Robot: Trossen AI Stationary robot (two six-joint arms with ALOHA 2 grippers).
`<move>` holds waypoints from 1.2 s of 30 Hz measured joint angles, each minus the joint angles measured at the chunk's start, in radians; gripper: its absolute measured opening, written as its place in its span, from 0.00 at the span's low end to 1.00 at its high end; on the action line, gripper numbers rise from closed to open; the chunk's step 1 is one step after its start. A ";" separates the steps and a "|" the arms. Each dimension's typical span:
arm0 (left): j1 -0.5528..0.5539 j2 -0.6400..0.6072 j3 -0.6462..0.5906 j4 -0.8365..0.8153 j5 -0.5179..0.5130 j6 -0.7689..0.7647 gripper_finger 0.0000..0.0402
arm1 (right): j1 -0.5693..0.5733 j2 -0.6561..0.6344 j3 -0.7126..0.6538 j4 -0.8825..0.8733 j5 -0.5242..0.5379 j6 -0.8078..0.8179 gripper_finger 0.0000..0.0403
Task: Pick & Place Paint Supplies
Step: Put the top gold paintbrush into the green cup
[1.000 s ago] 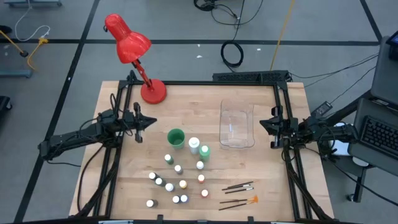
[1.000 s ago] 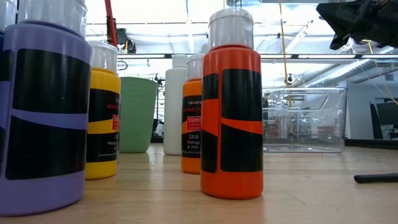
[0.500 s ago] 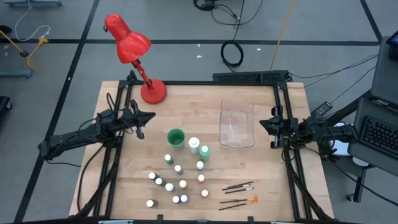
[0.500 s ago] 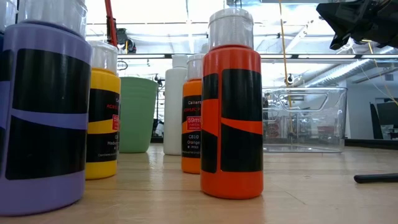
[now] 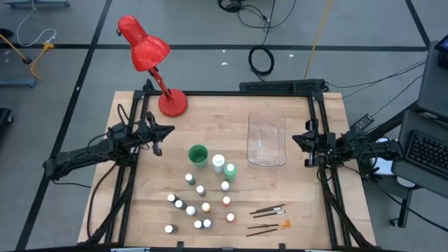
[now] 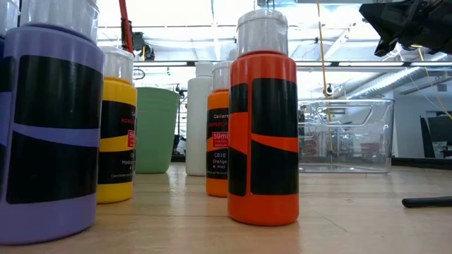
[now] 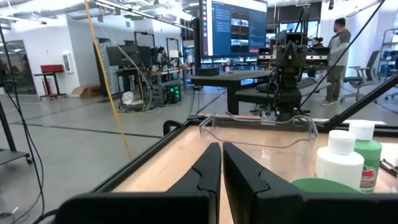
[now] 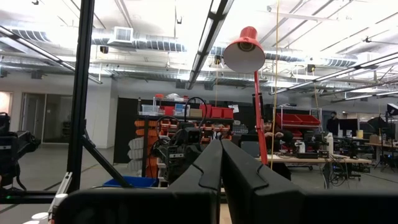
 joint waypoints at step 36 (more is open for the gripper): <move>0.000 0.000 0.000 0.028 0.000 -0.005 0.05 | 0.000 0.000 0.000 0.000 0.000 -0.029 0.01</move>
